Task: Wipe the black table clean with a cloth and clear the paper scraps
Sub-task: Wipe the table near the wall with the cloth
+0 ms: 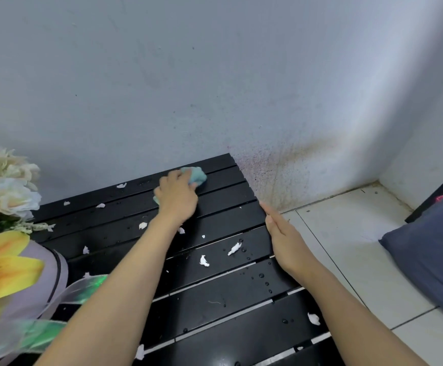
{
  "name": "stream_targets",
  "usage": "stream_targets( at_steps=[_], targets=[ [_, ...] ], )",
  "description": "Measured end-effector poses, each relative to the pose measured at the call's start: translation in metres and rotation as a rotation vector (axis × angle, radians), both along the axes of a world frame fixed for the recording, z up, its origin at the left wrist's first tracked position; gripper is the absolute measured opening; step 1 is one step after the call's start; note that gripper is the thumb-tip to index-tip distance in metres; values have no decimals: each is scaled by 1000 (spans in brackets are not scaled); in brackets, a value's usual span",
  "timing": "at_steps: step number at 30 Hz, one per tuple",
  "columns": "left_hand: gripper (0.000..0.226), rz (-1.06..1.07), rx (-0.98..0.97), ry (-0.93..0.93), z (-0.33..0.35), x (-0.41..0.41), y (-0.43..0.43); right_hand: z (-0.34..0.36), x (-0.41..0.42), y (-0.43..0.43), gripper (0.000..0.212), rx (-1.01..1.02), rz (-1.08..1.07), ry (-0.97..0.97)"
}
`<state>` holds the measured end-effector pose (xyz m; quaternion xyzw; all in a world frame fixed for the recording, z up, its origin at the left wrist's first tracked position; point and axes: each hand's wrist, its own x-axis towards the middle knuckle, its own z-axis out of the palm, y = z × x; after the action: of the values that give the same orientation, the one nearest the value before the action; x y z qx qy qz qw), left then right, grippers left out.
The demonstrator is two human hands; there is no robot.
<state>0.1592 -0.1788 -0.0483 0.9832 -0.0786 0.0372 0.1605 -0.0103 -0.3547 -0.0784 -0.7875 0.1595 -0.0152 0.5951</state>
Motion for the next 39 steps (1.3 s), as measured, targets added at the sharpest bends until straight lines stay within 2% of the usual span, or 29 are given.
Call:
stream_targets(
  at_steps=[4,7,9,11,14,16,19,21,23,24,26,28,30,32,34,37,38,39],
  targets=[
    [43,-327,4,-44,1,-77,-23,0,2,0,41,-1,-13,-15],
    [39,-538,-55,126,15,-78,-16,2,2,0,41,-1,-11,-22],
    [34,-448,-166,183,27,-44,-16,1,1,0,42,6,-6,-17],
    [38,-221,-217,143,31,-10,-19,0,0,0,42,13,-5,-11],
    [42,-105,-30,88,14,-6,-35,-1,1,0,42,7,-8,-6],
    [42,-193,49,-10,4,-32,-43,-3,3,-1,42,1,-11,-15],
    [43,-428,18,-91,-2,-91,-39,-4,6,-1,41,-15,-15,-42],
    [38,-601,-93,87,11,-103,-27,-3,6,0,41,-28,-19,-43],
    [33,-657,-221,247,28,-85,-14,-2,4,-1,41,-18,-16,-34],
    [37,-591,-279,220,32,-69,-7,-1,3,-1,41,-8,-11,-34],
    [44,-276,-321,117,34,-34,13,1,1,0,42,3,0,-30],
    [41,21,-215,102,21,-20,28,1,0,0,42,4,9,-28],
    [40,107,-43,72,7,-34,25,0,1,-1,43,6,12,-31],
    [40,-2,-21,-25,3,-70,8,-2,3,-1,42,1,4,-35],
    [41,-202,-66,-28,-1,-112,-9,-5,4,-3,42,-20,-6,-36],
    [31,-521,-312,244,10,-138,-11,-5,5,-2,41,-45,-14,-44],
    [25,-584,-430,321,18,-134,-7,-5,5,-2,41,-50,-16,-42],
    [22,-571,-543,306,22,-122,-1,-5,4,-2,41,-56,-16,-36]
  ],
)
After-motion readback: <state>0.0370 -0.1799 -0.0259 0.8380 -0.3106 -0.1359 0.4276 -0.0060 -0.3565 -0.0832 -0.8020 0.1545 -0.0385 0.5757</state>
